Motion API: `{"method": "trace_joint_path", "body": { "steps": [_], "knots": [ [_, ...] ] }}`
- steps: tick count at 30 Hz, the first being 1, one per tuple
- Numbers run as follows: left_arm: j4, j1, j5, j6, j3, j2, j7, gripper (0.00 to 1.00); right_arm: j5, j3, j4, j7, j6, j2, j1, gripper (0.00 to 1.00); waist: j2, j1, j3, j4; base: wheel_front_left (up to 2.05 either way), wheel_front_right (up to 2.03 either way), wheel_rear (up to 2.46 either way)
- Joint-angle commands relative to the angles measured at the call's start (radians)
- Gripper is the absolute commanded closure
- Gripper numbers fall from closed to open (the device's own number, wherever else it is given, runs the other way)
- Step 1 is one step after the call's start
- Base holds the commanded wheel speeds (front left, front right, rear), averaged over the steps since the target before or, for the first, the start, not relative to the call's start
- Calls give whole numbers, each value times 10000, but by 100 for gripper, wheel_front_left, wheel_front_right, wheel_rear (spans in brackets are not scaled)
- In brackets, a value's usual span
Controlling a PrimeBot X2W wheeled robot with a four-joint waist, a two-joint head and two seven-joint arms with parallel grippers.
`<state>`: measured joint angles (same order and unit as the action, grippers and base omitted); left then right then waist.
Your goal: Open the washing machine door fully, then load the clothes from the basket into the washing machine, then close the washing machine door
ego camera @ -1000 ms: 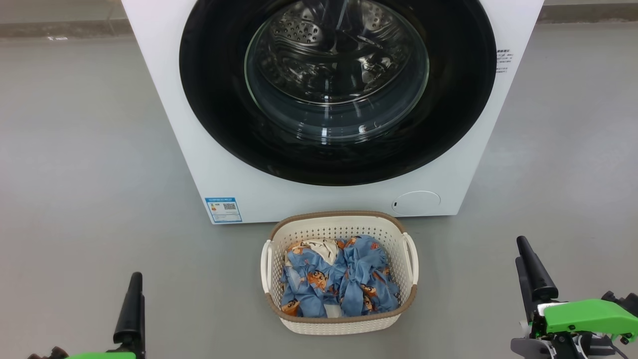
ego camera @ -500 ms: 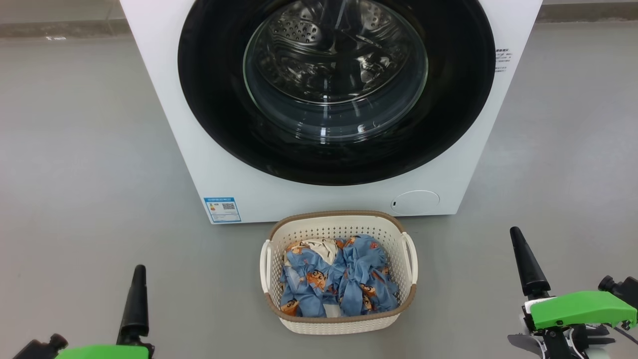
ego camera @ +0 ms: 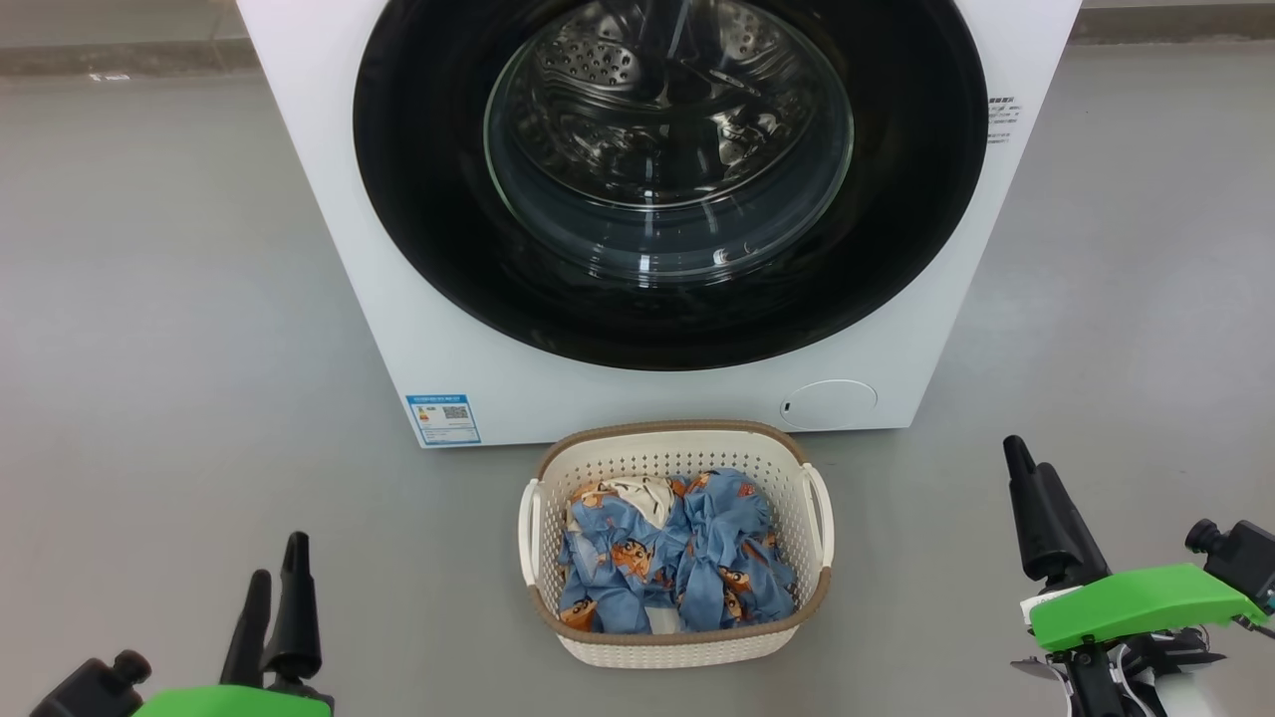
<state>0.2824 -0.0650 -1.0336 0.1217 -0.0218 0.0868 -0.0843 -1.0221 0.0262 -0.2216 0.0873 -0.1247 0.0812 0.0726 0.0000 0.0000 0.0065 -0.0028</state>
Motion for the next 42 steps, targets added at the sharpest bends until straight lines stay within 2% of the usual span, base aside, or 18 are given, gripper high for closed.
{"method": "trace_joint_path", "body": {
  "steps": [1,7,13,42],
  "knots": [
    [-155,-516,406,-57,143,293,-143,0,445,98,299,137,-38,189,477,0,0,0,2,1,0,0,0],
    [-12,-584,1495,-249,12,372,-322,0,1915,62,130,314,-40,228,563,0,0,0,2,17,0,0,0],
    [115,-665,2142,-249,-19,337,-502,0,2926,108,-42,491,-43,141,638,0,0,0,10,49,0,0,0],
    [206,-1059,5298,-134,14,424,-1374,0,6265,575,140,1350,-54,293,1007,0,0,0,57,90,0,0,0]
  ]
}}
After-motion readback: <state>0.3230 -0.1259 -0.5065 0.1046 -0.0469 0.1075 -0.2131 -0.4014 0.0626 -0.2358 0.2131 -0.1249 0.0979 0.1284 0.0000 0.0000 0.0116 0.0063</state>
